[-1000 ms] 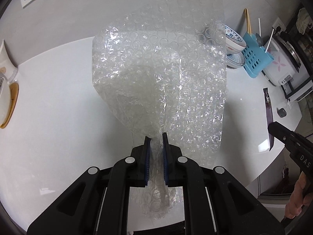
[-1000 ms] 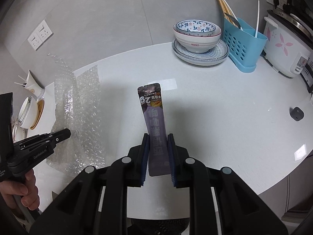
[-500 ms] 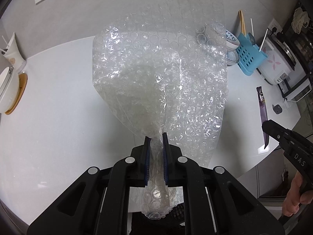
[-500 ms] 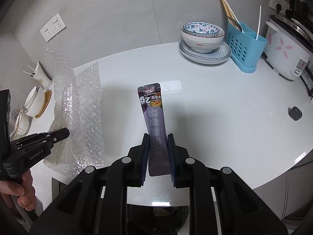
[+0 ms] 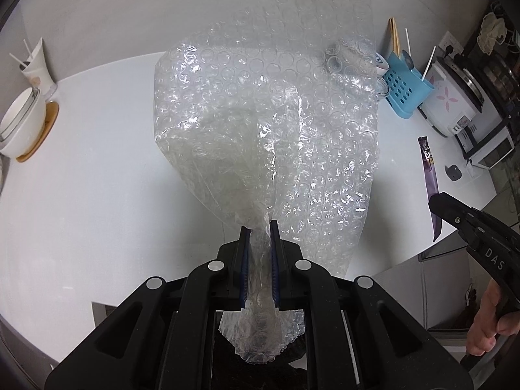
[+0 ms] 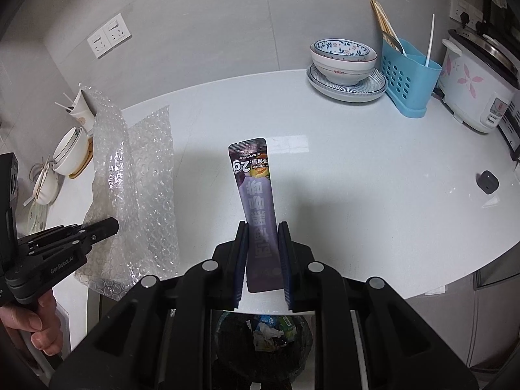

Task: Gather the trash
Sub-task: 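Carry the bubble wrap and purple stick down over the trash bin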

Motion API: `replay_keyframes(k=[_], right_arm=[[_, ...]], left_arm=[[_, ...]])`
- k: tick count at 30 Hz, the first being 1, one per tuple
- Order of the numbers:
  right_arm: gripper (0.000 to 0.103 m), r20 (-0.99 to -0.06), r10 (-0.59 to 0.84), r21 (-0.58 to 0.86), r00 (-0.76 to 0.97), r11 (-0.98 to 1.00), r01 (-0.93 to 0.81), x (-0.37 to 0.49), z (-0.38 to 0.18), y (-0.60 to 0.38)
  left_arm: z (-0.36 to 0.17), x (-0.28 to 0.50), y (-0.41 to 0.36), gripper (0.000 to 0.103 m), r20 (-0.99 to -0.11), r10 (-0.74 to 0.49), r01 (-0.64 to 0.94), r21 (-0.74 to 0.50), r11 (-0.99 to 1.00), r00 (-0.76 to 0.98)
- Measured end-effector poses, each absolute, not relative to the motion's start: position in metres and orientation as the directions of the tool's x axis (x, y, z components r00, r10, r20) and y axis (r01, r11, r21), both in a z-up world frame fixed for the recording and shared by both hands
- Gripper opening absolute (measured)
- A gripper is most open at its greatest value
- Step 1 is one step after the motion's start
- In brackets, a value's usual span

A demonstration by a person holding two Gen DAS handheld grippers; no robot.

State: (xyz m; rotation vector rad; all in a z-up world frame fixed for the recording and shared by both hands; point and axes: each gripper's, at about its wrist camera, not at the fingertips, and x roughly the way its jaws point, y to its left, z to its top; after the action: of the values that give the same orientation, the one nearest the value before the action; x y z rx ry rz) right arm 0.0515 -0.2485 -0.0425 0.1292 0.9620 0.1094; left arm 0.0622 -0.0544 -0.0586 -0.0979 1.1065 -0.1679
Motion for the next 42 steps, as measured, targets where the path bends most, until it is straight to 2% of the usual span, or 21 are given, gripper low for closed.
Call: replay_keyframes(k=[22, 42], right_arm=[[0.018, -0.802, 0.223, 0.171, 0.554, 0.975, -0.145, -0.041, -0.062, -0.226], [0.018, -0.829, 0.256, 0.179, 0.496, 0.963, -0.2, -0.106, -0.11, -0.241]], left_arm=[[-0.072, -0.037, -0.058, 0.01, -0.883, -0.186, 0.077, -0.169, 0.983, 0.431], [-0.137, -0.118, -0.075, 0.01, -0.919, -0.209, 0.05, -0.204, 0.978, 0.334]])
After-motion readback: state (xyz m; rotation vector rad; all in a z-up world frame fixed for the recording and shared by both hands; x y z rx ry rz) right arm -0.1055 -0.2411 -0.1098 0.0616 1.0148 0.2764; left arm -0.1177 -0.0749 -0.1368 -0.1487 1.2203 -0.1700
